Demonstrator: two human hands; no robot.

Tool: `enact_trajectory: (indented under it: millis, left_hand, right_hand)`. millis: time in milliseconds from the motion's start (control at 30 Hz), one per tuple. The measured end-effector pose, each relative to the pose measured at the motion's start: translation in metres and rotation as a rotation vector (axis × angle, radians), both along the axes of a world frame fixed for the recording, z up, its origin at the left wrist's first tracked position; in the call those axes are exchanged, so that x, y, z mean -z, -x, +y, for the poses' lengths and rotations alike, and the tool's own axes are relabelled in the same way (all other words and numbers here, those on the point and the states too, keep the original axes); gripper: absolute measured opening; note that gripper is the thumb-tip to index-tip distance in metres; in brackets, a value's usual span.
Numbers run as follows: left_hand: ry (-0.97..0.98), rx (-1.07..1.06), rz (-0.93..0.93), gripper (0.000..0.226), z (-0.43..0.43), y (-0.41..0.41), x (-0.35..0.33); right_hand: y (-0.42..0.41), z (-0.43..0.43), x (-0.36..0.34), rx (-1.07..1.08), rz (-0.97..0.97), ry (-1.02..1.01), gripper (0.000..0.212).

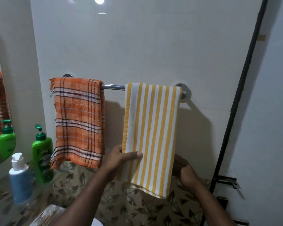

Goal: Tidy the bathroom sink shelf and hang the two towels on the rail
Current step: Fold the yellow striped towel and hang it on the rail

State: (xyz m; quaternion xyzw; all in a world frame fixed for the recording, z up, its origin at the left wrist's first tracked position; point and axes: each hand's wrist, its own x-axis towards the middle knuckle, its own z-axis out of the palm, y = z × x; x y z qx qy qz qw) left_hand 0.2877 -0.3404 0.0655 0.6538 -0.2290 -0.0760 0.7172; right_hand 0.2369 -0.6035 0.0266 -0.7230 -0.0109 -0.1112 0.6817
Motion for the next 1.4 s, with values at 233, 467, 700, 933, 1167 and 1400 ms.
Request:
enact_trajectory:
  millis: [233, 467, 700, 933, 1167, 1400]
  left_hand:
    - [-0.067, -0.079, -0.026, 0.039, -0.001, 0.001, 0.004]
    - [-0.242, -0.082, -0.114, 0.036, 0.001, 0.000, 0.017]
    - [-0.268, -0.162, -0.061, 0.036, 0.006, -0.015, 0.046]
    - [-0.066, -0.289, -0.003, 0.042, -0.001, -0.018, 0.067]
    - [-0.015, -0.488, 0.003, 0.046, 0.007, -0.038, 0.082]
    - [0.083, -0.447, 0.043, 0.044, 0.002, -0.034, 0.089]
  right_hand:
    - [-0.001, 0.007, -0.004, -0.021, -0.144, -0.076, 0.092]
    - [-0.005, 0.015, 0.001, 0.045, -0.071, 0.233, 0.093]
    - [-0.027, 0.015, 0.028, 0.249, 0.061, 0.402, 0.055]
    - [-0.029, 0.025, 0.039, 0.339, 0.083, 0.390, 0.036]
    - [-0.042, 0.046, 0.034, 0.384, 0.127, 0.420, 0.042]
    - [-0.052, 0.052, 0.046, 0.407, 0.039, 0.350, 0.029]
